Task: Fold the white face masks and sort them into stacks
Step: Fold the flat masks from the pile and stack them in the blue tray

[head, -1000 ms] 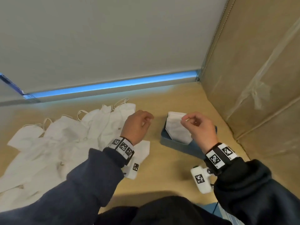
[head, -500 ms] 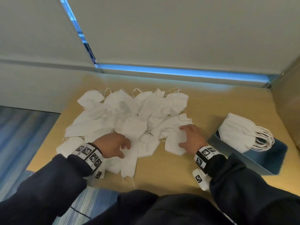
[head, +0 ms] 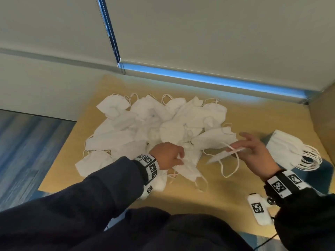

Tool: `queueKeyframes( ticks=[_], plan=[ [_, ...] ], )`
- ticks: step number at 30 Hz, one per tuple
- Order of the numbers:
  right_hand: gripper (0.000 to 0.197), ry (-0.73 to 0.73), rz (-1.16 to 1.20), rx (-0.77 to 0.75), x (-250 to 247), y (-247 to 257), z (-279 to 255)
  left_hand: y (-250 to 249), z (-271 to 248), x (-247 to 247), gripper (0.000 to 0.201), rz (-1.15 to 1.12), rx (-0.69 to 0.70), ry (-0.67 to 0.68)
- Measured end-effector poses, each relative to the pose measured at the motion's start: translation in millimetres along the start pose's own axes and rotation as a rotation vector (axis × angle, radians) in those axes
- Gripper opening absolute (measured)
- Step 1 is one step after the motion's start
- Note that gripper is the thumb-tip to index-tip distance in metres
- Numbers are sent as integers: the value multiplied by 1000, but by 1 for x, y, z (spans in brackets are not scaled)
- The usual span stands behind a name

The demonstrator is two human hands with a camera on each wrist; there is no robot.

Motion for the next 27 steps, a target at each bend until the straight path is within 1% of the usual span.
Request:
queueKeyframes(
  ticks=[1, 2, 3, 4, 5, 7, 8, 10, 11, 12, 14, 15, 16, 17, 18, 19, 20, 21, 22, 24, 25, 26, 27],
  plan=[
    [24, -50, -11, -31, -7, 13, -3, -6, 2, -4, 29, -164, 19, 26],
    [25, -91, 6, -50, -12, 24, -7, -10, 2, -8, 32, -314, 41, 62],
    [25, -120, 56, -62, -13, 33, -11, -12, 0, -13, 38, -404, 62, 82],
    [28, -129, 140, -56, -10, 40, -14, -11, -2, -20, 39, -414, 78, 70],
    [33, -117, 257, -30, -3, 44, -16, -6, -4, -28, 33, -356, 83, 24],
    [39, -74, 462, 74, 19, 44, -19, 14, -13, -42, 18, -62, 52, -70],
    [39, -61, 519, 131, 30, 43, -22, 28, -19, -43, 20, 107, 17, -82],
    [40, -58, 592, 206, 51, 42, -28, 59, -29, -30, 37, 345, -46, 4],
    [44, -56, 625, 223, 61, 42, -30, 71, -34, -20, 48, 400, -49, 51],
    [50, -45, 663, 233, 71, 42, -31, 81, -38, -12, 58, 412, -42, 69],
    [58, 8, 757, 268, 91, 42, -33, 92, -40, -7, 78, 377, -37, 30],
    [59, 49, 816, 288, 100, 44, -34, 95, -39, -9, 84, 372, -48, 4],
    [58, 81, 858, 297, 108, 47, -34, 97, -36, -11, 86, 383, -65, -12],
    [52, 90, 865, 298, 114, 50, -33, 96, -34, -13, 83, 416, -74, -20],
    [42, 74, 825, 288, 118, 53, -31, 95, -32, -14, 78, 456, -75, -17],
    [33, 45, 741, 274, 120, 57, -29, 92, -31, -13, 74, 476, -75, -5],
    [31, 10, 647, 256, 122, 60, -27, 91, -29, -13, 70, 471, -78, 11],
    [37, -15, 584, 235, 123, 63, -26, 90, -29, -13, 66, 442, -87, 31],
    [49, -32, 544, 217, 124, 63, -24, 90, -28, -15, 60, 390, -100, 51],
    [75, -53, 537, 204, 126, 61, -23, 91, -27, -22, 40, 214, -125, 73],
    [80, -72, 541, 214, 125, 58, -22, 91, -28, -30, 28, 104, -123, 69],
    [79, -99, 535, 232, 123, 52, -22, 90, -29, -40, 18, -2, -110, 53],
    [71, -128, 527, 246, 120, 49, -21, 88, -32, -53, 14, -113, -92, 26]
  ],
)
Point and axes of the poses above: each hand's wrist, its own z-axis towards the middle knuckle, its own x-axis out of the palm, y = z × x, the point moved 8 cm from there along z, towards the middle knuckle, and after that the axes turned 9 degrees about -x, right-handed, at the moved point
